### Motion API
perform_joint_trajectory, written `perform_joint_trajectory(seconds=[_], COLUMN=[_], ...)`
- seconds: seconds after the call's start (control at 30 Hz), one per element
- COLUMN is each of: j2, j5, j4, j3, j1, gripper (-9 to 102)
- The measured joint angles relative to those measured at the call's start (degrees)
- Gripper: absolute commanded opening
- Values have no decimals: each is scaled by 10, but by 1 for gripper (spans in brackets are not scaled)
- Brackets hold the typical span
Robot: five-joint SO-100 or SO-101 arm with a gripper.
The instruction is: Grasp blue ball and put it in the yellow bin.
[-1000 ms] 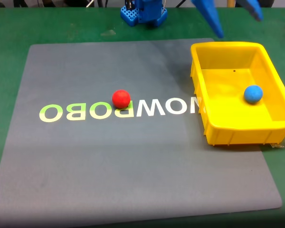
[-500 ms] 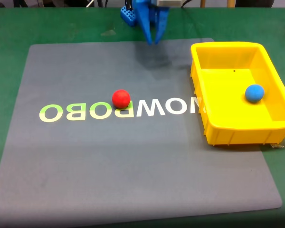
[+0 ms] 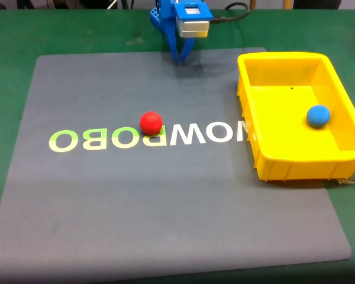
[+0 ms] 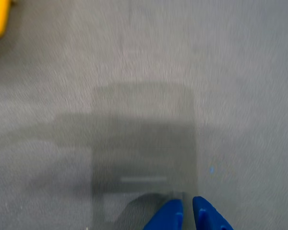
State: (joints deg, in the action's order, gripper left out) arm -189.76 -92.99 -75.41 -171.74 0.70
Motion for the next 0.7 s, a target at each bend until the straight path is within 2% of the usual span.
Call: perform_joint_trajectory(seconds=[0.23, 0.43, 0.7], j2=[-2, -2, -1], j5=[37, 65, 42], j4=[-47, -52, -31], j3=[-5, -15, -40], j1=[-5, -7, 18], gripper=[0, 0, 0])
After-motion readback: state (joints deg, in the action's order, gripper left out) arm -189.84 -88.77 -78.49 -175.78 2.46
